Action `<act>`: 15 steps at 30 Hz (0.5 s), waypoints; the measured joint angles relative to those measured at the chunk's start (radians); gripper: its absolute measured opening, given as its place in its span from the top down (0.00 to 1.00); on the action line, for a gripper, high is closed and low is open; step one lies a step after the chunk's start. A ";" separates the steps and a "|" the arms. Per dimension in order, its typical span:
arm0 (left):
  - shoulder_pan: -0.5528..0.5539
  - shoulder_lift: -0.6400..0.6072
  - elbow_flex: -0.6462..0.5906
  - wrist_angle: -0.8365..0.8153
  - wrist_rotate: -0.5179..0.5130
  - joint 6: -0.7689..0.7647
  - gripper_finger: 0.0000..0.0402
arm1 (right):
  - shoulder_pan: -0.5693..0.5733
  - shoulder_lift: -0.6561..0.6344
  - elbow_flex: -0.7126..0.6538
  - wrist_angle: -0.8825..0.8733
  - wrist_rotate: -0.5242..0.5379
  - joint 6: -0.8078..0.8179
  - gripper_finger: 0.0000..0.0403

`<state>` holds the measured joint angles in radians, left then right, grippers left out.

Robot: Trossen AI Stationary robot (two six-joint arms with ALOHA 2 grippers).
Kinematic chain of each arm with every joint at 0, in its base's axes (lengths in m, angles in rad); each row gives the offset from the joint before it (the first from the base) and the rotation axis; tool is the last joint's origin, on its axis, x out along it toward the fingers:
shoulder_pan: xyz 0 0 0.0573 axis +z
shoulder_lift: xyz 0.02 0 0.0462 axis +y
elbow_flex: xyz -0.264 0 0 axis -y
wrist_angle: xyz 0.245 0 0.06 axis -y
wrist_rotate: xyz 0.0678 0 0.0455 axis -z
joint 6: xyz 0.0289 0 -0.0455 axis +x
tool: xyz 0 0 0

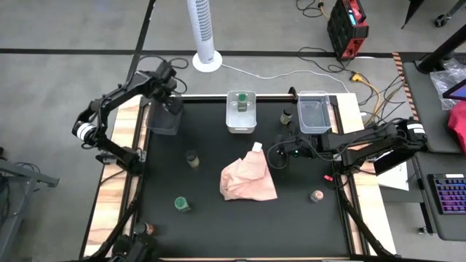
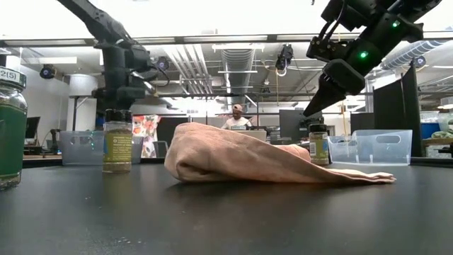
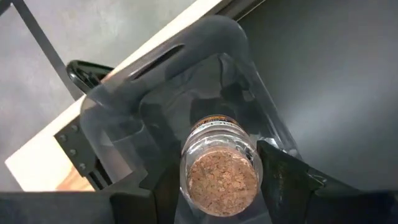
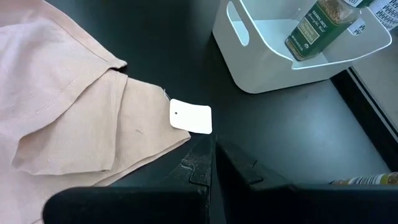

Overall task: Sort spices by type
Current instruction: Put the left brown spice bottle into the black bin

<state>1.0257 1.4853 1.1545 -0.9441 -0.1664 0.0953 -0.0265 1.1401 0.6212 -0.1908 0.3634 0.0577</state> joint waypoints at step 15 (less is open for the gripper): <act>0.007 -0.001 -0.080 0.051 0.000 -0.073 0.59 | 0.000 0.000 0.000 0.003 0.000 -0.006 0.97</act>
<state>1.0325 1.4845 1.0740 -0.8935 -0.1661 0.0227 -0.0265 1.1400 0.6212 -0.1877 0.3635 0.0521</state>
